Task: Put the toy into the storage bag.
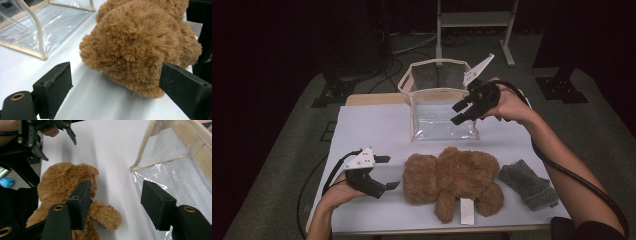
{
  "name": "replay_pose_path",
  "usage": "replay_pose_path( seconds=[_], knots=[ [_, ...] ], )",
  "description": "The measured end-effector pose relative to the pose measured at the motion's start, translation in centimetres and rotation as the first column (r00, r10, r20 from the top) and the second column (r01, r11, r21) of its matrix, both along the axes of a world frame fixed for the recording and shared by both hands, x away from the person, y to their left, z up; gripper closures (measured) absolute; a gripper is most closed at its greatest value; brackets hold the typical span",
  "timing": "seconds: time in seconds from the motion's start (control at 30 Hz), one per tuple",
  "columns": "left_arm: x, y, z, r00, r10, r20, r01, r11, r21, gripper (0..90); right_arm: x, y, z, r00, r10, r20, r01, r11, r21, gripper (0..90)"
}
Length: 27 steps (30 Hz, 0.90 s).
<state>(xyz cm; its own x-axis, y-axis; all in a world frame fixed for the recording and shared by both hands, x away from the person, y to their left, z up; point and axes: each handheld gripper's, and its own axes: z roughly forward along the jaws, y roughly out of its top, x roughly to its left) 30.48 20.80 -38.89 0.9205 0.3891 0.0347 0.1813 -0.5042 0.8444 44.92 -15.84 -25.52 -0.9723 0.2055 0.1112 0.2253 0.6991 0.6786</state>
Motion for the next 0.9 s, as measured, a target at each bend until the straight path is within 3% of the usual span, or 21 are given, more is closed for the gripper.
replay_pose_path(
  seconds=[0.9],
  knots=[
    [-0.2, 0.6, -0.2, 0.9997, 0.023, -0.012, -0.023, 0.9997, 0.008, 9.8, 5.8, 1.7, 2.3, 0.9998, 0.002, 0.021, 0.0, 0.996, -0.087, 41.1]
  ],
)
